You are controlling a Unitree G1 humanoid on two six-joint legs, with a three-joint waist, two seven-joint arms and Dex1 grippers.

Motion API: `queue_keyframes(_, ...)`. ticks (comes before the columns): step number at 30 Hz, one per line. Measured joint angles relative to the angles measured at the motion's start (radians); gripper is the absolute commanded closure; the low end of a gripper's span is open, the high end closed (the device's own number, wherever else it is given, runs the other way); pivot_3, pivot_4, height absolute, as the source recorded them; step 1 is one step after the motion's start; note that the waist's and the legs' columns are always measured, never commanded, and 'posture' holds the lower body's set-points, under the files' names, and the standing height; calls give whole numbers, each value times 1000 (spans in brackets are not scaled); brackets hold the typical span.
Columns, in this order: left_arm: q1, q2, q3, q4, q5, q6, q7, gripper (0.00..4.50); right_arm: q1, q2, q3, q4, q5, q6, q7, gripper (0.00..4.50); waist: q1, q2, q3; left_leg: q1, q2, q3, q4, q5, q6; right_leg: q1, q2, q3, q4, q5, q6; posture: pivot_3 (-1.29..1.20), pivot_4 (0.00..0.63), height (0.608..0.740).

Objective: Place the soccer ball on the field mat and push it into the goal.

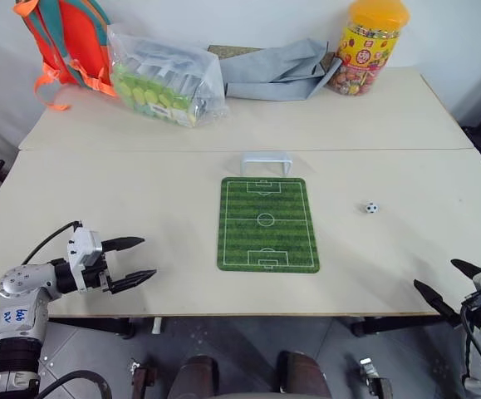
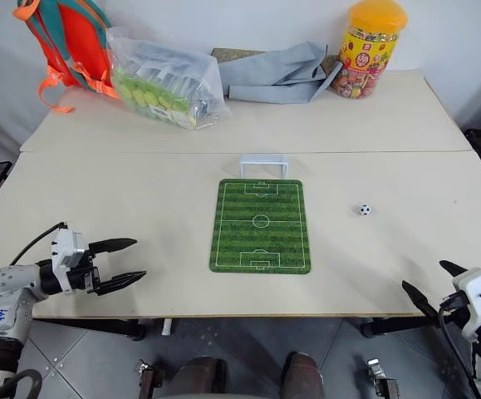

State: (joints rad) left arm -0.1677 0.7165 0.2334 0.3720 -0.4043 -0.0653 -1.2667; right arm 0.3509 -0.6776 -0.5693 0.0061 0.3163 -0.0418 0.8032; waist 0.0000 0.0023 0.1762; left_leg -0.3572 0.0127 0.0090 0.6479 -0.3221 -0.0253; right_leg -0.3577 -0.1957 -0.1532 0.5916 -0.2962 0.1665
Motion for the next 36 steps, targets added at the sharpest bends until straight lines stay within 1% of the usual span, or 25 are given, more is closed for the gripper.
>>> queue_keyframes(5,-5,0,0,0,0,14,12,0,-4,0,0,-18,7,44,-13,15,0,0,0,0,0,0,0,0,0,0,0,0,0,0,0,0,150,740)
queue_keyframes(10,-24,-9,1,-13,-6,56,67,0,-17,-17,-1,-81,59,177,-30,15,0,0,0,0,0,0,1,0,0,0,0,1,0,0,0,0,150,740)
queue_keyframes(13,-70,-10,2,-23,-12,79,91,0,-108,-61,1,-143,113,294,-48,15,-3,0,0,0,0,1,2,0,0,0,0,1,1,1,-1,0,150,740)
queue_keyframes(16,-129,-32,-4,-46,-31,69,67,0,-244,-110,23,-180,133,403,-86,15,-2,0,0,1,1,3,2,0,0,-1,1,3,1,1,-1,0,150,740)
queue_keyframes(19,-152,-50,-7,-44,-63,85,40,0,-341,-116,95,-181,135,456,-88,15,-1,0,0,1,2,2,1,0,-1,-2,2,2,1,1,-2,0,150,740)
queue_keyframes(22,-178,-74,-28,-36,-61,53,-2,0,-490,-113,225,-81,102,477,-77,15,-2,-1,0,-1,2,3,3,-1,0,-2,2,2,0,1,-1,0,150,740)
queue_keyframes(26,-181,-81,-52,-22,-61,1,-77,0,-653,-90,341,103,35,437,-61,15,-3,-1,0,-2,2,3,2,-1,0,-3,2,2,0,1,-1,0,150,740)
queue_keyframes(31,-180,-82,-56,-7,-73,-10,-143,0,-820,-48,417,365,-37,343,-43,15,-4,-1,0,-3,2,3,2,-1,0,-4,2,2,0,1,-1,0,150,740)
queue_keyframes(36,-174,-82,-54,-10,-95,-6,-176,0,-906,-25,449,536,-89,269,-22,15,-6,-1,0,-3,2,3,2,-1,0,-4,2,2,0,1,-1,0,150,740)
